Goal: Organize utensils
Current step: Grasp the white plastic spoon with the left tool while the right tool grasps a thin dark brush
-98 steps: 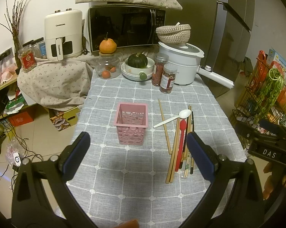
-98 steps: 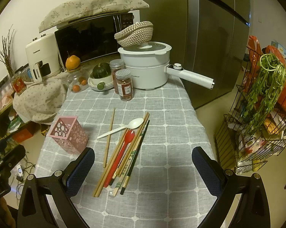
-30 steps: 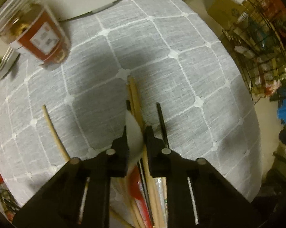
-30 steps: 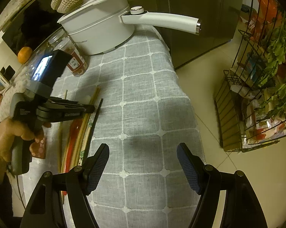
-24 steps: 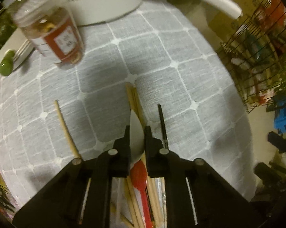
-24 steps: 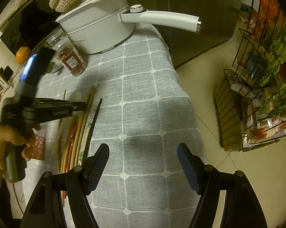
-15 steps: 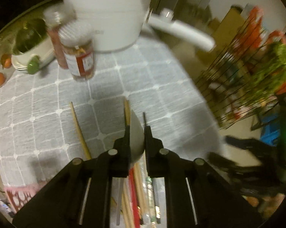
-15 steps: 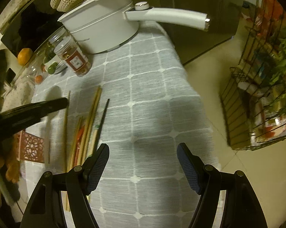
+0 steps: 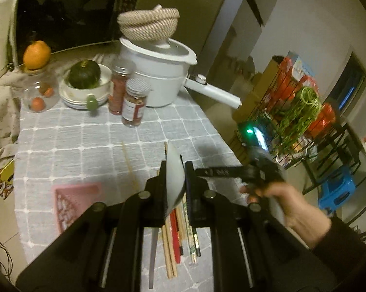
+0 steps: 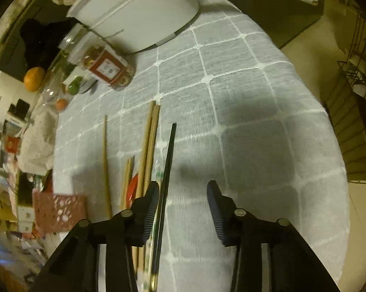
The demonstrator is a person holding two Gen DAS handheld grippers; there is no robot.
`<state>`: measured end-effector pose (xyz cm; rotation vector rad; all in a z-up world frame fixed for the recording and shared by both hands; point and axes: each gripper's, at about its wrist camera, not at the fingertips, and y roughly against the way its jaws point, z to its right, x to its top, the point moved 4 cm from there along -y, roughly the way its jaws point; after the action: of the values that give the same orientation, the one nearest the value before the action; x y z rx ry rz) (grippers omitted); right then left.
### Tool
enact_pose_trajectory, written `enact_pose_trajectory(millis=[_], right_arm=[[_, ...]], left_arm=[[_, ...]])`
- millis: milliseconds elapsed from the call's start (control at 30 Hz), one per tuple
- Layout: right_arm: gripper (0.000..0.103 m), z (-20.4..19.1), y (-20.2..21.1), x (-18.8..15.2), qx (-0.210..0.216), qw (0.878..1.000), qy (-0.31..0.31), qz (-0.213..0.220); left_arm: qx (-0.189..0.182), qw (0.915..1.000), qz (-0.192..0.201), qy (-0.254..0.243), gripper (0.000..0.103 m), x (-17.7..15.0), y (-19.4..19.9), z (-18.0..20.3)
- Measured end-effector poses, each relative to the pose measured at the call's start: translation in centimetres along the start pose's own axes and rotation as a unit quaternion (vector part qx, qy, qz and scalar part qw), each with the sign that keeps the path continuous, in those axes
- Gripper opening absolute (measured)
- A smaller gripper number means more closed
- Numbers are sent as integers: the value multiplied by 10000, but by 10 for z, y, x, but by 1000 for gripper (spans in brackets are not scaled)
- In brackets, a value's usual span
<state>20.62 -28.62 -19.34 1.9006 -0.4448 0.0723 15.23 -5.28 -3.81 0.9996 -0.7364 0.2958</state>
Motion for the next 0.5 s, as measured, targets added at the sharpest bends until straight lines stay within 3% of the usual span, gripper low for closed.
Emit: enact_pose_trajectory(millis=[233,300,367,500], right_arm=[[31,-12,-36,23,-11,9998,-205,62],[28,-19,-41,28,-325,9993,-35,199],[12,-27,-43,29,-890,9956,202,226],[8,-32,-47,28,-1254,9910,431,205]], left_arm=[[106,9990,429,53,13,-6,22,-18],[120,9983,567,97,13,-4,24,-22],[130,9972,718,141,13,-3,29,-25],[151,9947,997,218,13,-1,39,-29]])
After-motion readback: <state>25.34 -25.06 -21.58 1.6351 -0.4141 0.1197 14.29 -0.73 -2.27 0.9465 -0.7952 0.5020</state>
